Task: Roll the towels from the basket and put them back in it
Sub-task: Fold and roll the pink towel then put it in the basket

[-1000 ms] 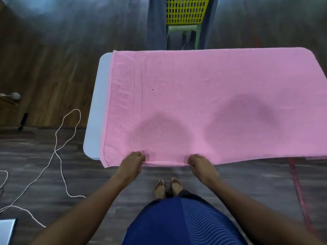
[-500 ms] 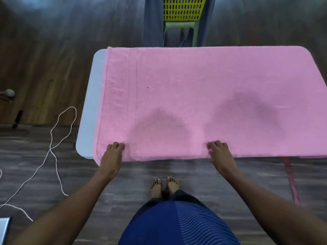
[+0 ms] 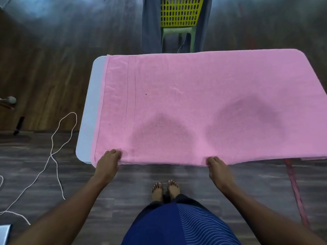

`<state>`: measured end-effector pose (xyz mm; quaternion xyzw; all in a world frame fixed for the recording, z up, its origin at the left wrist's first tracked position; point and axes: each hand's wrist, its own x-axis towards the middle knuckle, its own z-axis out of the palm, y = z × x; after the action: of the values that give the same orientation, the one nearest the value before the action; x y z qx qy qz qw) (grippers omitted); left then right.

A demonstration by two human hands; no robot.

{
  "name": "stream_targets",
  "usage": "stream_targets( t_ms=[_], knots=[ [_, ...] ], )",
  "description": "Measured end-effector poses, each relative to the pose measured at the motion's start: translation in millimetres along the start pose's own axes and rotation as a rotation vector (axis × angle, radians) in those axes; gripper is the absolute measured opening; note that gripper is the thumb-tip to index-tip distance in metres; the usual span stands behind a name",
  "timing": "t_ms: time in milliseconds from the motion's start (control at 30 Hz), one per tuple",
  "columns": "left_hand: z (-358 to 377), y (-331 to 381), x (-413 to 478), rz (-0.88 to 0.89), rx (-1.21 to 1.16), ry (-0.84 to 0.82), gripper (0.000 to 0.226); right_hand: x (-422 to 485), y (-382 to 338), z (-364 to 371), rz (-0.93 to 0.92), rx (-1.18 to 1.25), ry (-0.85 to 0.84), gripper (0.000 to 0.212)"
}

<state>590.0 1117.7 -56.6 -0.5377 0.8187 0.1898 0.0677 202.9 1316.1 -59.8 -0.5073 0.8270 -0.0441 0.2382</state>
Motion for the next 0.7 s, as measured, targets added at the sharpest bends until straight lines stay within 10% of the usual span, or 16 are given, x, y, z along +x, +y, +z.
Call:
stream_targets(
  t_ms=[700],
  knots=[
    [-65.5,-52.2,-26.1,-0.154,-0.229,0.299,0.009,50.5,-247.8,12.0,-0.291,0.224,-0.189,0.011]
  ],
)
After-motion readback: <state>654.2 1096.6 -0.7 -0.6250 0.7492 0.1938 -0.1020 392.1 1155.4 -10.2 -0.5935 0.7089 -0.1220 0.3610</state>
